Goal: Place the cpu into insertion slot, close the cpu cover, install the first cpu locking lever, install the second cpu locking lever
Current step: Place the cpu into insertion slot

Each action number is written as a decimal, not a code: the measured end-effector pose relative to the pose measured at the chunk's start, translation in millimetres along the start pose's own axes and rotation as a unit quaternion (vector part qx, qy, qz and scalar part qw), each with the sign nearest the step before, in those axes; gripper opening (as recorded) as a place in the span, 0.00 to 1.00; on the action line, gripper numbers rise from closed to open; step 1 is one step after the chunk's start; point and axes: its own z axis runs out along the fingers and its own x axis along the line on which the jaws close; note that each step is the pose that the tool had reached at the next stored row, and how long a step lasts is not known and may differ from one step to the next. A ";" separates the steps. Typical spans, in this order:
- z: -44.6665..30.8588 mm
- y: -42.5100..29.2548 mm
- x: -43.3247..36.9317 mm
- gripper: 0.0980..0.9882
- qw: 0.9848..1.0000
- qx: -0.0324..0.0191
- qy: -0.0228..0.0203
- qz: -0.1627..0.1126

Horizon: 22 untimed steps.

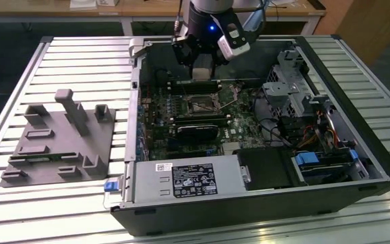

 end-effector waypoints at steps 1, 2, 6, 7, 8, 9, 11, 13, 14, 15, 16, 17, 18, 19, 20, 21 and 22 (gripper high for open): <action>1.8 0.1 -0.5 0.50 1.000 0.000 0.000 0.000; 3.6 0.3 -1.1 0.50 1.000 0.000 0.000 0.000; 11.0 0.7 -4.0 0.50 1.000 0.000 0.000 0.000; 12.8 0.7 -4.6 0.50 1.000 0.000 0.000 0.000; 14.6 0.6 -5.4 0.50 1.000 0.000 0.000 0.000; 16.4 0.6 -6.2 0.50 1.000 0.000 0.000 0.000; 20.0 0.5 -7.8 0.50 1.000 0.000 0.000 0.000; 23.7 0.2 -9.0 0.50 1.000 0.000 0.000 0.000; 25.5 0.1 -9.4 0.50 1.000 0.000 0.000 0.000; 27.3 -0.1 -9.7 0.50 1.000 0.000 0.000 0.000; 29.1 -0.3 -9.9 0.50 1.000 0.000 0.001 0.000; 30.8 -0.5 -10.2 0.50 1.000 0.000 0.001 0.000; 32.6 -0.6 -10.3 0.50 1.000 0.000 0.001 0.000; 34.4 -0.8 -10.4 0.50 1.000 0.000 0.001 0.000; 36.4 -1.0 -10.6 0.50 1.000 0.000 0.001 0.000; 38.2 -1.2 -10.7 0.50 1.000 0.000 0.001 0.000; 39.9 -1.4 -10.8 0.50 1.000 0.000 0.001 0.000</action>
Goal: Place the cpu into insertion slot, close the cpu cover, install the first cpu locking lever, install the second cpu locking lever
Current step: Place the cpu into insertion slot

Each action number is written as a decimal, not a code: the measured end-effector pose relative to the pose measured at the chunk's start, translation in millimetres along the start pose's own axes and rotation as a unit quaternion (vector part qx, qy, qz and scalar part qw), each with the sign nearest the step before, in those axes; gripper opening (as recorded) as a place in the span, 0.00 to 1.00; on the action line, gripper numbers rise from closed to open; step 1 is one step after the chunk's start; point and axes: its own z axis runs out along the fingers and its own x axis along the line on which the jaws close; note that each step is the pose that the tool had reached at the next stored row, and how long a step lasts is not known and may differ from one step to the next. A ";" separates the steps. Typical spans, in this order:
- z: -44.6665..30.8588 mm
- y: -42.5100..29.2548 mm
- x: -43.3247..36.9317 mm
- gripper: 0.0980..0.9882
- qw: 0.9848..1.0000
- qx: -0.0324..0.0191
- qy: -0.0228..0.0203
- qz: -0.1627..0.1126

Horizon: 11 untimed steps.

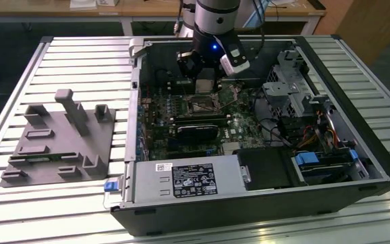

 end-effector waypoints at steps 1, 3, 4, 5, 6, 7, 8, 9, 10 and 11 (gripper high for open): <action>1.8 -0.2 -0.1 0.50 1.000 0.000 0.000 0.000; 5.4 -0.6 -0.2 0.50 1.000 0.000 0.000 0.000; 6.9 -0.8 -0.2 0.50 1.000 0.000 0.000 0.000; 8.2 -0.9 -0.2 0.50 1.000 0.000 0.000 0.000; 8.5 -1.0 -0.2 0.50 1.000 0.000 0.000 0.000; 8.5 -1.0 -0.2 0.50 1.000 0.000 0.000 0.000; 8.5 -1.0 -0.2 0.50 1.000 0.000 0.000 0.000; 8.6 -1.0 -0.2 0.50 1.000 0.000 0.000 0.000; 8.6 -0.9 -0.2 0.50 1.000 0.000 0.000 0.000; 8.7 -0.9 -0.2 0.50 1.000 0.000 0.000 0.000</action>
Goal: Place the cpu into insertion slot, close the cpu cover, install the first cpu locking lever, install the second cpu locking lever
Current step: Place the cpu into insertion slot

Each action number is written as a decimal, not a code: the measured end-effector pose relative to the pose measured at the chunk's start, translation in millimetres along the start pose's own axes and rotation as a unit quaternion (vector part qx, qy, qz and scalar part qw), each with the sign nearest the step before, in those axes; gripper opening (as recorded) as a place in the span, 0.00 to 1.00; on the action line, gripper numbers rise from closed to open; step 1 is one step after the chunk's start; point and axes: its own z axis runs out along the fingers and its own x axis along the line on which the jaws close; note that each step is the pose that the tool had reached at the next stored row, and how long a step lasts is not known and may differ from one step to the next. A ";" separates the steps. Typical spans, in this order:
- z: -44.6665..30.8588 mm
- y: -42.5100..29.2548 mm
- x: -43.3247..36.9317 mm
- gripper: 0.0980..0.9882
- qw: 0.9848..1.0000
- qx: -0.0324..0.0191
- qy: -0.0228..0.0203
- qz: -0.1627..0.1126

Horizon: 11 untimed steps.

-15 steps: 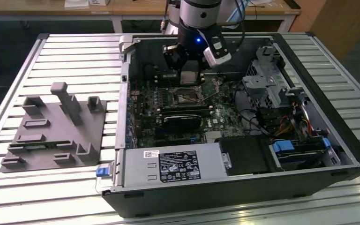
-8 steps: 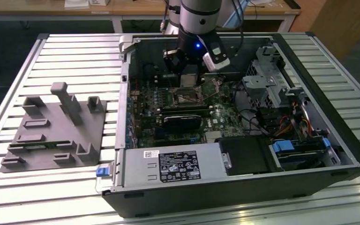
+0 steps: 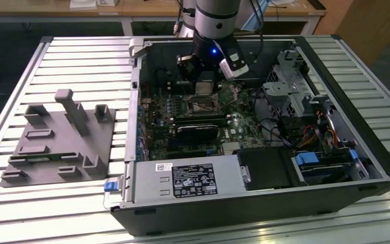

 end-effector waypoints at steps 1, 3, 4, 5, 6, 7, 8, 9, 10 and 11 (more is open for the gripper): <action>0.0 0.0 0.0 0.50 1.000 0.000 0.000 0.000; 0.1 0.0 0.0 0.50 1.000 0.000 0.000 0.003; 0.2 0.0 0.0 0.50 1.000 0.000 -0.001 0.007; 0.3 0.0 0.0 0.50 1.000 0.000 -0.001 0.013; 0.4 0.0 0.0 0.50 1.000 0.000 -0.002 0.019; 0.6 0.0 0.0 0.50 1.000 -0.001 -0.003 0.026; 0.6 0.0 0.0 0.50 0.999 -0.001 -0.004 0.032; 0.7 -0.1 0.0 0.50 0.999 -0.001 -0.004 0.039; 0.7 -0.1 0.0 0.50 0.999 -0.001 -0.005 0.046; 0.9 -0.1 0.0 0.50 0.999 -0.001 -0.006 0.053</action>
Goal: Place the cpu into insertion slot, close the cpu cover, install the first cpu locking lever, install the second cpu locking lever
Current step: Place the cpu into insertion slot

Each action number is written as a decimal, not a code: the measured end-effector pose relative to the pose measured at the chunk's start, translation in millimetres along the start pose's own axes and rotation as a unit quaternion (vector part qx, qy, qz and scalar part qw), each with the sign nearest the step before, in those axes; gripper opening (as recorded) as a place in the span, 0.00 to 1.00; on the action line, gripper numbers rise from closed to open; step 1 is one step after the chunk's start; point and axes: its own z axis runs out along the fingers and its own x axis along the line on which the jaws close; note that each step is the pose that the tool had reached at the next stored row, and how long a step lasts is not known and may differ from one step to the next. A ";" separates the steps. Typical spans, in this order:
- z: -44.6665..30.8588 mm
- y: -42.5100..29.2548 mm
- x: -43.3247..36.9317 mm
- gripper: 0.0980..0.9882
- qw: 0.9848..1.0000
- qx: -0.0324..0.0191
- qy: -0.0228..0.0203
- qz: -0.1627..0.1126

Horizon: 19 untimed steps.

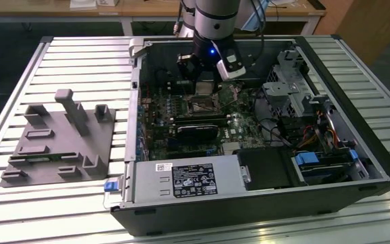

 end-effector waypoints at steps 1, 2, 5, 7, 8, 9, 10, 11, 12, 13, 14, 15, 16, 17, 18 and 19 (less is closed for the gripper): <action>0.1 0.0 0.0 0.50 1.000 0.000 -0.001 0.006; 0.1 0.0 0.0 0.50 1.000 0.000 -0.001 0.012; 0.4 -0.1 0.0 0.50 1.000 0.000 -0.003 0.026; 0.5 -0.1 0.0 0.50 0.999 -0.001 -0.004 0.035; 0.6 -0.1 0.0 0.50 0.999 -0.001 -0.004 0.040; 0.8 -0.1 0.0 0.50 0.999 -0.001 -0.005 0.045; 0.9 -0.1 0.0 0.50 0.999 -0.001 -0.005 0.050; 1.0 -0.1 0.0 0.50 0.998 -0.001 -0.006 0.054; 1.2 -0.1 0.0 0.50 0.998 -0.001 -0.006 0.059; 1.3 -0.2 0.0 0.50 0.998 -0.001 -0.007 0.064; 1.4 -0.2 0.0 0.50 0.998 -0.001 -0.008 0.069; 1.5 -0.2 0.0 0.50 0.997 -0.002 -0.008 0.074; 1.6 -0.2 0.0 0.50 0.997 -0.002 -0.009 0.080; 1.7 -0.2 0.0 0.50 0.996 -0.002 -0.009 0.085; 1.8 -0.2 0.0 0.50 0.996 -0.002 -0.010 0.090; 1.9 -0.2 0.0 0.50 0.995 -0.002 -0.010 0.095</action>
